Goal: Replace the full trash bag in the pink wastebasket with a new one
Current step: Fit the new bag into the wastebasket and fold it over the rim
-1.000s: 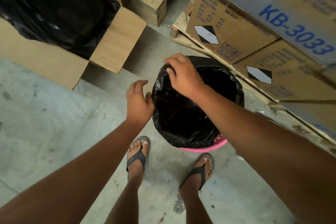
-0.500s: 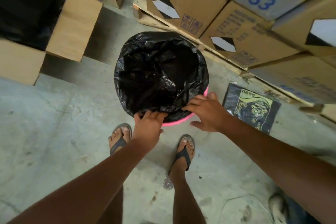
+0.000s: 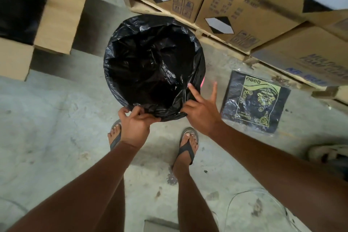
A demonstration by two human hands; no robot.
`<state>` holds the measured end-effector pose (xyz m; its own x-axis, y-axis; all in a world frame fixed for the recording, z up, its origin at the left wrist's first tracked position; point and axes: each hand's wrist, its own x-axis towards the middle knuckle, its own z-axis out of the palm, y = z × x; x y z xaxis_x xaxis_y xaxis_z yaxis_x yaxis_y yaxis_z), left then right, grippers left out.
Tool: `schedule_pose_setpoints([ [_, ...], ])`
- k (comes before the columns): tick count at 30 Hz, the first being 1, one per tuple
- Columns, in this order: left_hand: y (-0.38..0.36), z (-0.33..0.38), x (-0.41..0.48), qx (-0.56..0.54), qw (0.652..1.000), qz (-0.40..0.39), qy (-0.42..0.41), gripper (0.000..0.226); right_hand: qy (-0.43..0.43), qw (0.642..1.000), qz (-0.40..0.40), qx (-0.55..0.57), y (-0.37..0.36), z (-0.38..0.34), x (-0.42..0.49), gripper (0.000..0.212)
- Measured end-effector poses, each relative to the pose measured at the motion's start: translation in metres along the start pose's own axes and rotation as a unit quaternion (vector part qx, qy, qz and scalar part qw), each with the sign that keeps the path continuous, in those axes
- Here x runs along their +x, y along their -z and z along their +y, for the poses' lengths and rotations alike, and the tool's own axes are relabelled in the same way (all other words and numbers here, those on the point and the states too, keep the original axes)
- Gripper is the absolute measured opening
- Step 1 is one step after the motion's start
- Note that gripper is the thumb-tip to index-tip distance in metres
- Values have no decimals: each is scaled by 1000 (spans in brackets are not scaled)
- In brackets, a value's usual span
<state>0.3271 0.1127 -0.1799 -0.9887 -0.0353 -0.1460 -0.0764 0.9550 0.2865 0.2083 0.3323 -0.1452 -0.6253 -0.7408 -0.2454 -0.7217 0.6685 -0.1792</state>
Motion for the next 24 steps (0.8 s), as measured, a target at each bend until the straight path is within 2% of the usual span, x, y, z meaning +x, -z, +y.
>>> schedule_pose_setpoints([
  [3,1,-7,-9,33,999,-41,0,49,-28,995,-99,-10,7,-19,-11,25],
  [6,4,-15,-15,63,991,-115,20,44,-43,988,-144,-36,9,-28,-18,35],
  [9,9,-20,-11,89,990,-110,-12,56,-45,986,-152,-51,7,-32,-21,56],
  [13,17,-25,-1,86,991,-100,-3,66,-37,972,-213,-96,-10,-41,-44,84],
  [16,17,-28,4,119,979,-162,-15,80,-110,952,-279,-66,-26,-32,-55,83],
  [18,11,-30,4,138,967,-214,-27,89,-205,937,-279,40,-33,-22,-50,84],
  [19,8,-30,4,138,963,-232,-30,92,-282,913,-251,153,-33,-22,-45,83],
  [20,6,-31,5,135,960,-244,-30,94,-360,869,-198,275,-30,-21,-37,78],
  [21,6,-30,6,131,958,-253,-29,94,-428,809,-120,385,-27,-25,-29,70],
  [22,6,-29,8,130,957,-258,-28,94,-480,741,-37,468,-22,-31,-20,62],
  [24,10,-26,11,135,957,-256,-27,90,-530,646,71,545,-13,-45,2,57],
])
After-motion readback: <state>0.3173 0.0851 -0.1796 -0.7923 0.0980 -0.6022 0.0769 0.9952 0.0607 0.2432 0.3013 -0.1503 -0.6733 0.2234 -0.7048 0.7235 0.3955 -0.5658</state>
